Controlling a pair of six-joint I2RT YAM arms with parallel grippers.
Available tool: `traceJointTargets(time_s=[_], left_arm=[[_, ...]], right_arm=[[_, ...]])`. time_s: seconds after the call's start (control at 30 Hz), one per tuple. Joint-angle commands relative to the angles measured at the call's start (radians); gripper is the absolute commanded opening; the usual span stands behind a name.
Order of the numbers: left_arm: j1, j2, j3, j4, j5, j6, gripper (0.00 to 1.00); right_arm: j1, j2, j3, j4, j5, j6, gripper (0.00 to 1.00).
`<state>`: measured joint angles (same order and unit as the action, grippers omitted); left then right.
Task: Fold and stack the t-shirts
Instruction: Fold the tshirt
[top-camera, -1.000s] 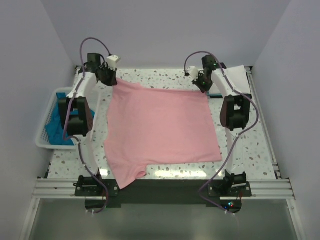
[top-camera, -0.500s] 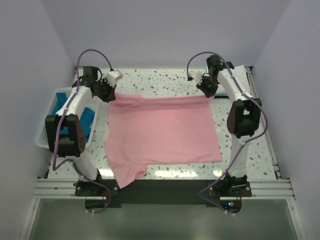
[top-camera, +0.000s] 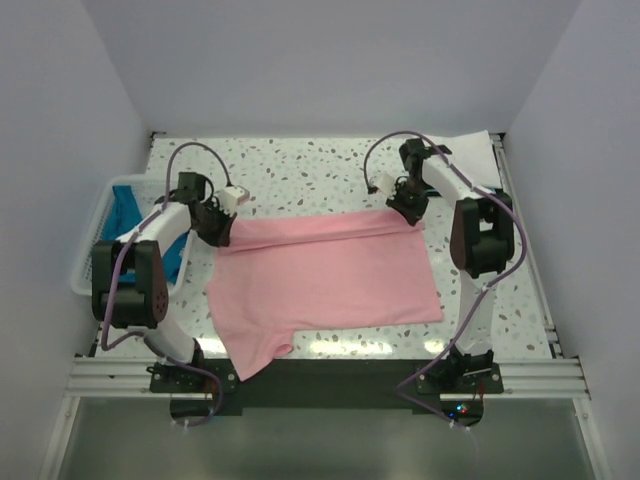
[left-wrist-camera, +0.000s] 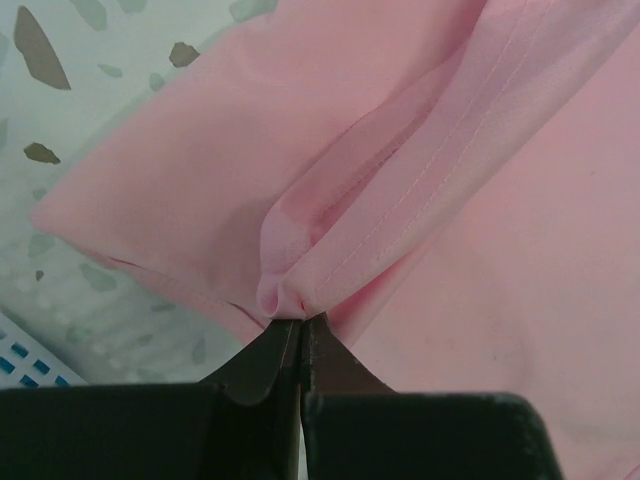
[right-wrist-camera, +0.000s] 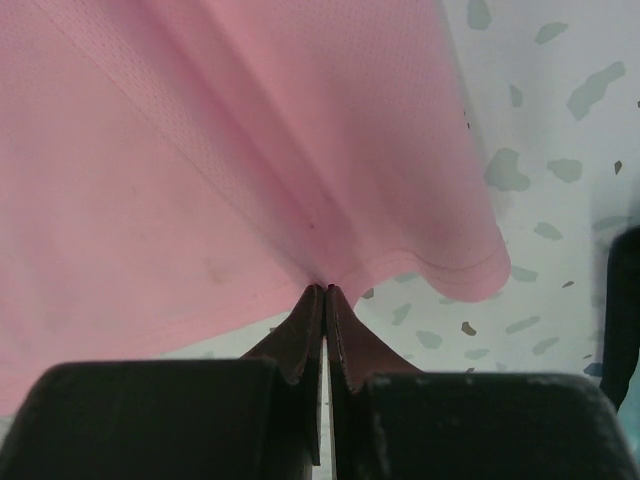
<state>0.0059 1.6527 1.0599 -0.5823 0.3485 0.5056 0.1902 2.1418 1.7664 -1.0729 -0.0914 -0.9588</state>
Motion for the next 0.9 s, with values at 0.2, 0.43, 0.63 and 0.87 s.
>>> traceJointTargets(time_s=[0.2,0.43,0.63,0.87], left_arm=[[0.003,0.032,0.020,0.052,-0.077,-0.053,0.00],[0.003,0.030,0.190,-0.057,-0.065,-0.047,0.00],[0.003,0.012,0.173,-0.099,-0.077,-0.001,0.00],[0.002,0.042,0.091,-0.065,-0.112,0.024,0.00]], right_arm=[[-0.008,-0.005,0.025,0.035,0.059,-0.008,0.00],[-0.009,-0.028,0.065,-0.005,0.055,-0.035,0.00],[-0.009,-0.049,0.030,-0.013,0.053,-0.051,0.00],[-0.005,-0.054,-0.027,-0.022,0.044,-0.047,0.00]])
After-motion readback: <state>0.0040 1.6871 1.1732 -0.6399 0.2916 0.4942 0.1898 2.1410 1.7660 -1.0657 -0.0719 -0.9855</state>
